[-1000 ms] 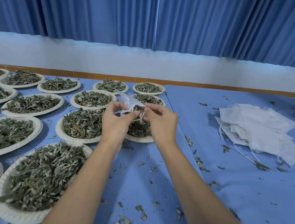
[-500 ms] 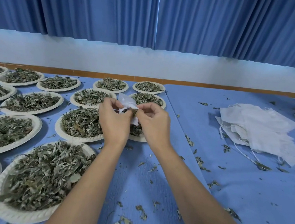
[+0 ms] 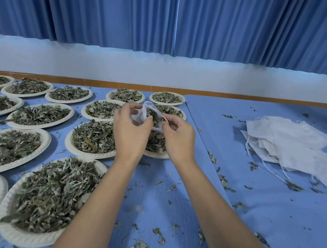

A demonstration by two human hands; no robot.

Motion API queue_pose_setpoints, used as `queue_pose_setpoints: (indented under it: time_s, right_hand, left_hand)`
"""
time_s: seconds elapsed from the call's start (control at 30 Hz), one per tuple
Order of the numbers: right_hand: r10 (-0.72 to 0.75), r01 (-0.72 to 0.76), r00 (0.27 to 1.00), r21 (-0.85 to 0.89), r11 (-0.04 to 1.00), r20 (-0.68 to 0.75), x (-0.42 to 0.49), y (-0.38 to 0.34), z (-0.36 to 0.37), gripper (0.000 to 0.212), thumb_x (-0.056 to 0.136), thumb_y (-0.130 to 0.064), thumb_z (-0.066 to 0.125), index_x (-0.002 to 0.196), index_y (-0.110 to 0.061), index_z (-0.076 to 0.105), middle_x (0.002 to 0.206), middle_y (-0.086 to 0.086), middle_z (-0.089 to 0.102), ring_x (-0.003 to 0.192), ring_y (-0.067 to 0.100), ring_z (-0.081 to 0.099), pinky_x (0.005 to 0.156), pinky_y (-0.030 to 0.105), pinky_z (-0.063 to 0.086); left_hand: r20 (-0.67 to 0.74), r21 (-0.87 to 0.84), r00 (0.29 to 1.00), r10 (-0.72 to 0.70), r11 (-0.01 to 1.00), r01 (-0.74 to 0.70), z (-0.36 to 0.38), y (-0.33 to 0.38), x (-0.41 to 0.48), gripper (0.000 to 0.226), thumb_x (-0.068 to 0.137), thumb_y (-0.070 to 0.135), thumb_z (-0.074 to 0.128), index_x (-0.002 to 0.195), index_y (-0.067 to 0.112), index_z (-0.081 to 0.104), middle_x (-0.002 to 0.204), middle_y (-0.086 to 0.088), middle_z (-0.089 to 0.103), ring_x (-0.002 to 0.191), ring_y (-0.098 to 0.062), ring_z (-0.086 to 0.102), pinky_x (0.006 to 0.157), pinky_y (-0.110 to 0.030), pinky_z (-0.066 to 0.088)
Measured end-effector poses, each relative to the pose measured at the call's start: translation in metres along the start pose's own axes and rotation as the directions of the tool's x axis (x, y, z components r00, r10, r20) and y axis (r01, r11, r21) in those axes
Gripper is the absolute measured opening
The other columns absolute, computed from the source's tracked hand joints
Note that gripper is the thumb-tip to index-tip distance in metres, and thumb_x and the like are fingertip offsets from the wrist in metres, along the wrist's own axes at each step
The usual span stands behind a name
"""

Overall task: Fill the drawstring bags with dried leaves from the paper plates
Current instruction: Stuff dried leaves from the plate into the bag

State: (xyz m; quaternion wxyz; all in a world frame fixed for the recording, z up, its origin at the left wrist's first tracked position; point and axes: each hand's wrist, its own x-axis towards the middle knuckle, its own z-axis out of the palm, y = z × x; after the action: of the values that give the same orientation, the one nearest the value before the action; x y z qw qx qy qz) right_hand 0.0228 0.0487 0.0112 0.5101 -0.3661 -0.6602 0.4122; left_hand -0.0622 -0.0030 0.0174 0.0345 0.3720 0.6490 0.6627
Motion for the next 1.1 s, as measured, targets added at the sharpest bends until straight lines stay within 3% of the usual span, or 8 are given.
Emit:
queue_pose_setpoints:
  time_s: [0.1, 0.23, 0.37, 0.53, 0.67, 0.87, 0.97, 1.1]
  right_hand:
    - [-0.034, 0.034, 0.999, -0.045, 0.998, 0.004, 0.001, -0.001, 0.000, 0.022, 0.091, -0.008, 0.055, 0.103, -0.016, 0.073, 0.085, 0.001, 0.071, 0.081, 0.019, 0.066, 0.077, 0.042, 0.055]
    - [-0.136, 0.136, 0.991, -0.169, 0.976, 0.009, 0.003, -0.002, -0.001, 0.025, 0.091, -0.010, 0.055, 0.108, -0.016, 0.072, 0.088, -0.003, 0.071, 0.069, 0.006, 0.057, 0.068, 0.023, 0.045]
    - [-0.168, 0.167, 0.986, -0.208, 0.964, 0.013, 0.004, -0.003, 0.001, 0.019, 0.089, -0.015, 0.062, 0.102, -0.015, 0.075, 0.094, -0.002, 0.072, 0.083, 0.008, 0.063, 0.075, 0.020, 0.048]
    - [-0.159, 0.151, 0.987, -0.251, 0.956, -0.012, 0.006, -0.005, 0.005, 0.003, 0.084, -0.018, 0.067, 0.081, -0.018, 0.067, 0.076, -0.002, 0.061, 0.070, 0.013, 0.056, 0.063, 0.029, 0.046]
    - [-0.112, 0.137, 0.990, -0.433, 0.891, 0.081, 0.006, -0.005, 0.004, 0.022, 0.078, -0.012, 0.067, 0.093, -0.020, 0.053, 0.074, -0.008, 0.051, 0.071, 0.013, 0.050, 0.058, 0.031, 0.037]
    - [0.134, -0.149, 0.982, 0.109, 0.983, 0.131, 0.018, -0.003, -0.013, 0.011, 0.082, -0.030, 0.071, 0.088, -0.027, 0.062, 0.081, -0.009, 0.063, 0.061, -0.002, 0.057, 0.061, 0.011, 0.045]
    - [0.024, 0.026, 0.990, -0.341, 0.940, 0.141, 0.020, 0.011, -0.020, 0.013, 0.088, -0.022, 0.063, 0.099, -0.020, 0.070, 0.090, -0.007, 0.064, 0.079, 0.005, 0.059, 0.066, 0.009, 0.042]
    - [0.065, 0.240, 0.915, -0.665, 0.707, 0.399, 0.016, 0.026, -0.013, 0.055, 0.085, -0.040, 0.067, 0.135, -0.025, 0.051, 0.138, 0.004, 0.047, 0.126, 0.025, 0.038, 0.101, 0.035, 0.037]
  left_hand:
    - [-0.014, 0.045, 1.000, -0.001, 0.999, 0.001, -0.002, 0.002, 0.001, 0.022, 0.084, 0.025, 0.067, 0.104, 0.026, 0.057, 0.108, 0.000, 0.056, 0.082, -0.012, 0.058, 0.081, -0.033, 0.049]
    - [0.011, 0.090, 1.000, 0.017, 0.996, -0.018, -0.003, 0.003, 0.003, 0.029, 0.084, 0.016, 0.063, 0.109, 0.029, 0.060, 0.107, 0.004, 0.048, 0.062, 0.005, 0.052, 0.064, -0.003, 0.037]
    - [0.039, 0.155, 0.999, 0.013, 0.988, -0.019, -0.005, 0.003, 0.005, 0.007, 0.083, 0.019, 0.068, 0.083, 0.023, 0.062, 0.088, 0.002, 0.065, 0.067, -0.004, 0.055, 0.060, -0.015, 0.039]
    - [0.065, 0.134, 0.998, 0.016, 0.991, -0.024, -0.004, 0.006, 0.002, 0.022, 0.084, 0.032, 0.070, 0.064, 0.031, 0.060, 0.060, 0.016, 0.060, 0.059, 0.008, 0.055, 0.056, -0.008, 0.039]
    - [0.009, 0.101, 1.000, 0.019, 0.995, -0.020, -0.004, 0.005, 0.002, 0.023, 0.087, 0.028, 0.067, 0.066, 0.025, 0.058, 0.059, 0.014, 0.056, 0.055, 0.010, 0.052, 0.054, -0.008, 0.038]
    - [-0.105, 0.083, 0.994, 0.038, 0.996, -0.030, -0.011, 0.004, 0.007, 0.013, 0.091, 0.023, 0.062, 0.084, 0.012, 0.061, 0.070, 0.015, 0.055, 0.064, 0.007, 0.055, 0.062, -0.011, 0.043]
    - [-0.148, -0.005, 0.989, -0.021, 1.000, 0.020, -0.011, 0.006, 0.007, 0.009, 0.092, 0.023, 0.061, 0.087, 0.017, 0.057, 0.075, 0.010, 0.058, 0.067, -0.012, 0.064, 0.070, -0.037, 0.054]
    - [-0.202, -0.014, 0.979, 0.010, 1.000, -0.013, -0.011, 0.009, 0.007, 0.015, 0.093, 0.021, 0.059, 0.108, 0.021, 0.062, 0.084, 0.008, 0.060, 0.079, -0.009, 0.059, 0.075, -0.027, 0.051]
